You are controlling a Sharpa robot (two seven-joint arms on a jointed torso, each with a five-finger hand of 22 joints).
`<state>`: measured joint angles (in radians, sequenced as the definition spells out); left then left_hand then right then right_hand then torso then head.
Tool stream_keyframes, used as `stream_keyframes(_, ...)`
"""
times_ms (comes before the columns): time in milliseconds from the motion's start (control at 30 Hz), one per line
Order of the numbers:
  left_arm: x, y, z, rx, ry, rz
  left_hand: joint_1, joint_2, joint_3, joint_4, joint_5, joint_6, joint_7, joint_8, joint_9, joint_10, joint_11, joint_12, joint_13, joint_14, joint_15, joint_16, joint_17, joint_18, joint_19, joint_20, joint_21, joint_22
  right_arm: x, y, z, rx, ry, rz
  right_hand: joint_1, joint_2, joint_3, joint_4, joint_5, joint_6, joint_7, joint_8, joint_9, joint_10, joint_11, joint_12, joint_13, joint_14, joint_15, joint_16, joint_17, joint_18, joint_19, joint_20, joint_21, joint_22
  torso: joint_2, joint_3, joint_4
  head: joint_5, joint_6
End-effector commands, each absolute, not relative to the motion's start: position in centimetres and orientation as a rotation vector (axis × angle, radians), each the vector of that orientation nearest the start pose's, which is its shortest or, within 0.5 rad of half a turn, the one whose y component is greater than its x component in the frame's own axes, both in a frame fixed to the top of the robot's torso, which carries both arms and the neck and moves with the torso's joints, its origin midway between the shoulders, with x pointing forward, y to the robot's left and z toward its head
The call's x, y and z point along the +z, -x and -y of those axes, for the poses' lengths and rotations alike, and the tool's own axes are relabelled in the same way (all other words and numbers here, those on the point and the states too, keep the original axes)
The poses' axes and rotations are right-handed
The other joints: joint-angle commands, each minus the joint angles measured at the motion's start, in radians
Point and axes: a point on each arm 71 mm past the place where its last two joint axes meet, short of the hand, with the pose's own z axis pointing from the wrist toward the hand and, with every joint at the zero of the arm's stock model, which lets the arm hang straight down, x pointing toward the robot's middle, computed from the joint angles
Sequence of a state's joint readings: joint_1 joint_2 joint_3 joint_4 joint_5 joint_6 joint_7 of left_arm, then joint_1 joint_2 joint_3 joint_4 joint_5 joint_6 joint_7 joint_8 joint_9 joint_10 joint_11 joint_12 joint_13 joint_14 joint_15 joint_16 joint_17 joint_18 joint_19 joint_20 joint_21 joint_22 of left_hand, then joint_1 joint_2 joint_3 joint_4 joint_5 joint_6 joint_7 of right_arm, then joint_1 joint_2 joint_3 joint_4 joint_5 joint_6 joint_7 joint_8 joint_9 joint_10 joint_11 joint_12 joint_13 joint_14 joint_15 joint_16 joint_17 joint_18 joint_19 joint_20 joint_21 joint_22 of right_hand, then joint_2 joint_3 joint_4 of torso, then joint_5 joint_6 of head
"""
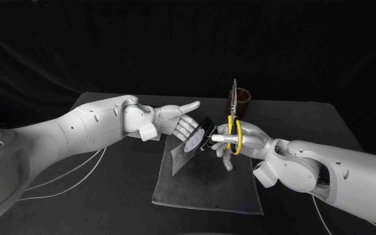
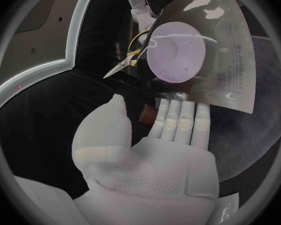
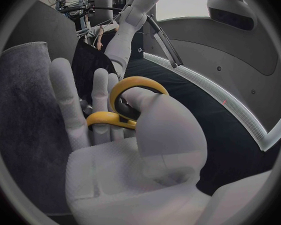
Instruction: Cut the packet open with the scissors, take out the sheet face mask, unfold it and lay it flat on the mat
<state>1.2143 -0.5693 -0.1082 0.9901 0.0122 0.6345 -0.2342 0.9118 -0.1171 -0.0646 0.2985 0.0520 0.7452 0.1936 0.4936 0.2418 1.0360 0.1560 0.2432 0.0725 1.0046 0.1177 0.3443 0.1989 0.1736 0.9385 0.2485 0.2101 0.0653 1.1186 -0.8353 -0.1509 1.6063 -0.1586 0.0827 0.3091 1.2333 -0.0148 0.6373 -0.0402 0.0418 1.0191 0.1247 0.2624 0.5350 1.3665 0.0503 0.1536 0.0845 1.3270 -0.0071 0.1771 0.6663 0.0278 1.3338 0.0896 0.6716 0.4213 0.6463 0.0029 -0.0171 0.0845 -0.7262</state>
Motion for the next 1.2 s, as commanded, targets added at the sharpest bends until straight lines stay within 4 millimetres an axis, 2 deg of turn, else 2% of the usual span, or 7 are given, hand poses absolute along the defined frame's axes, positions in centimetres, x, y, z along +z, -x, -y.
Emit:
stream_keyframes(33,-24.9,-51.1,-18.1,-1.736,0.858,-2.659,-0.004,-0.027,-0.019,0.002,-0.002,0.010,0.016,0.002,0.001,0.013,-0.001,-0.013,-0.003,0.006,-0.001,-0.010,0.001,0.011,0.001,0.002,-0.014,-0.002,-24.5,-41.9,15.8,1.863,-0.910,-1.947,-0.004,0.009,0.047,-0.042,0.007,0.007,-0.002,0.004,0.002,0.008,0.000,0.007,0.001,0.006,-0.001,0.004,0.002,0.155,-0.004,-0.008,-0.005,0.000,-0.001,-0.0007,0.0006,-0.001,0.000)
stream_keyframes(133,-24.9,-50.8,-18.1,-1.754,0.828,-2.693,-0.001,-0.036,-0.025,0.003,-0.002,0.013,0.015,0.000,0.000,0.019,-0.001,-0.019,-0.003,0.003,0.000,-0.016,0.001,0.011,-0.001,0.004,-0.021,-0.002,-24.4,-41.9,16.0,1.860,-0.911,-1.940,-0.004,0.009,0.047,-0.042,0.007,0.007,-0.002,0.004,0.002,0.008,0.000,0.007,0.001,0.006,-0.001,0.004,0.002,0.155,-0.004,-0.008,-0.005,0.000,0.000,-0.0009,0.0004,-0.001,-0.001)
stream_keyframes(300,-24.9,-50.5,-18.2,-1.797,0.800,-2.720,0.020,-0.016,-0.013,0.002,-0.003,0.025,0.011,-0.001,0.000,0.048,-0.006,-0.028,-0.001,0.016,-0.005,-0.020,0.008,0.012,0.000,0.007,-0.036,0.000,-24.4,-42.2,16.3,1.852,-0.915,-1.931,-0.004,0.009,0.048,-0.043,0.007,0.006,-0.002,0.004,0.003,0.009,0.000,0.006,0.001,0.006,-0.001,0.004,0.002,0.155,-0.003,-0.008,-0.005,0.000,0.000,-0.0006,-0.0014,0.004,-0.001)
stream_keyframes(333,-24.9,-50.4,-18.2,-1.808,0.796,-2.720,0.040,0.000,-0.002,0.000,-0.004,0.029,0.008,-0.003,0.000,0.056,-0.009,-0.032,-0.001,0.022,-0.007,-0.020,0.011,0.013,0.011,0.004,-0.034,0.002,-24.4,-42.2,16.4,1.849,-0.916,-1.929,-0.004,0.009,0.048,-0.043,0.007,0.006,-0.002,0.004,0.003,0.009,0.000,0.006,0.001,0.006,-0.001,0.004,0.002,0.155,-0.003,-0.008,-0.005,0.000,0.000,-0.0004,-0.0014,0.004,-0.001)
stream_keyframes(633,-24.7,-50.3,-18.4,-1.860,0.793,-2.704,0.241,0.045,0.023,-0.003,-0.004,0.013,0.000,-0.025,-0.004,0.059,-0.013,-0.076,0.000,0.058,-0.018,-0.023,0.042,0.014,0.142,-0.041,-0.002,0.010,-24.6,-42.8,17.2,1.819,-0.924,-1.919,-0.005,0.009,0.049,-0.045,0.007,0.006,-0.002,0.005,0.004,0.009,0.000,0.006,0.001,0.006,-0.002,0.004,0.003,0.155,-0.003,-0.009,-0.005,0.000,0.000,-0.0004,-0.0009,0.007,0.000)
stream_keyframes(867,-24.4,-50.6,-18.4,-1.922,0.866,-2.622,0.411,0.090,0.020,-0.014,-0.004,-0.035,-0.014,-0.034,-0.001,0.047,-0.026,-0.093,0.007,0.142,-0.044,0.007,0.093,0.013,0.286,-0.084,0.034,0.014,-24.7,-43.0,17.4,1.805,-0.914,-1.931,-0.006,0.008,0.051,-0.047,0.007,0.006,-0.002,0.006,0.004,0.010,0.000,0.006,0.001,0.006,-0.002,0.004,0.003,0.155,-0.002,-0.009,-0.005,0.000,0.000,-0.0010,0.0000,0.011,0.000)
stream_keyframes(1200,-24.2,-51.0,-18.4,-1.964,0.940,-2.525,0.468,0.120,-0.015,-0.011,-0.004,-0.079,-0.028,0.002,0.022,0.062,-0.034,-0.082,0.018,0.157,-0.053,0.000,0.129,0.010,0.312,-0.092,0.006,-0.001,-24.9,-43.1,17.4,1.786,-0.888,-1.951,-0.007,0.008,0.052,-0.049,0.007,0.007,-0.002,0.007,0.005,0.011,-0.001,0.006,0.001,0.007,-0.002,0.005,0.004,0.154,-0.001,-0.009,-0.005,-0.001,0.000,-0.0014,0.0006,0.012,0.003)
